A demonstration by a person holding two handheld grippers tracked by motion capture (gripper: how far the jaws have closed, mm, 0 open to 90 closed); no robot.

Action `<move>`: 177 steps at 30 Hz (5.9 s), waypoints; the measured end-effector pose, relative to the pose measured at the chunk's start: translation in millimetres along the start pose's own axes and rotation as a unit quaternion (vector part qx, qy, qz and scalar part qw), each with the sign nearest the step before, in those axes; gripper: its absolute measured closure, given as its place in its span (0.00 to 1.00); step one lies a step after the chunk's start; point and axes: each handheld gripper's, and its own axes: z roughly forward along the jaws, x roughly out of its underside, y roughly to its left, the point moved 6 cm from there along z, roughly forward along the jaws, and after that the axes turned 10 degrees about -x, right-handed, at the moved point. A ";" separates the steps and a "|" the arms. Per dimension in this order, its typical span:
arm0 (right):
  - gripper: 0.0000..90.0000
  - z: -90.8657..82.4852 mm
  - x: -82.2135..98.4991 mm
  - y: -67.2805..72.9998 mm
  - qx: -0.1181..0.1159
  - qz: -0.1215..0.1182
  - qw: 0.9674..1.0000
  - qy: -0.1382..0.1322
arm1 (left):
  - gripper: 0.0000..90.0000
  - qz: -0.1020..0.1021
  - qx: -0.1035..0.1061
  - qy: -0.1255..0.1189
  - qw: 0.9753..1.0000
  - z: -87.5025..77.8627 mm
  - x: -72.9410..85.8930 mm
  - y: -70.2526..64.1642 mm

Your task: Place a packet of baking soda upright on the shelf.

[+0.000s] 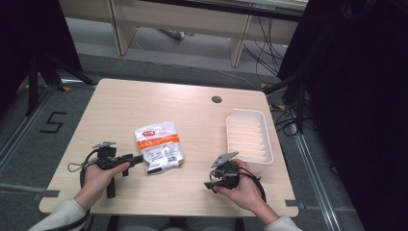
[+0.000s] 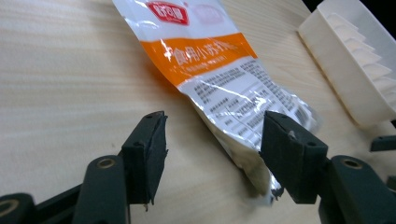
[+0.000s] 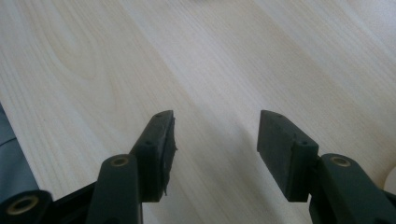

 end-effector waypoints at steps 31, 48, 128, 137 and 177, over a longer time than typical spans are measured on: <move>0.52 -0.9 -1.7 3.7 0.014 -0.007 1.000 0.011 | 0.47 -0.008 -0.040 0.000 0.999 49.9 -39.3 20.2; 0.52 -1.0 -1.8 4.5 0.013 -0.011 1.000 0.009 | 0.57 -0.021 -0.006 0.002 1.000 54.9 -32.1 8.7; 0.37 -78.8 -104.5 -0.7 0.095 -0.169 0.981 -0.017 | 1.00 0.171 0.229 -0.067 0.956 -53.2 -6.7 -106.7; 0.54 -67.8 -121.5 12.8 0.035 -0.211 0.976 0.029 | 1.00 0.185 0.232 -0.063 0.953 -54.2 -5.0 -110.1; 1.00 -62.8 -145.6 26.8 -0.028 -0.236 0.953 0.188 | 0.48 0.238 0.155 -0.057 0.957 -67.8 26.3 -60.3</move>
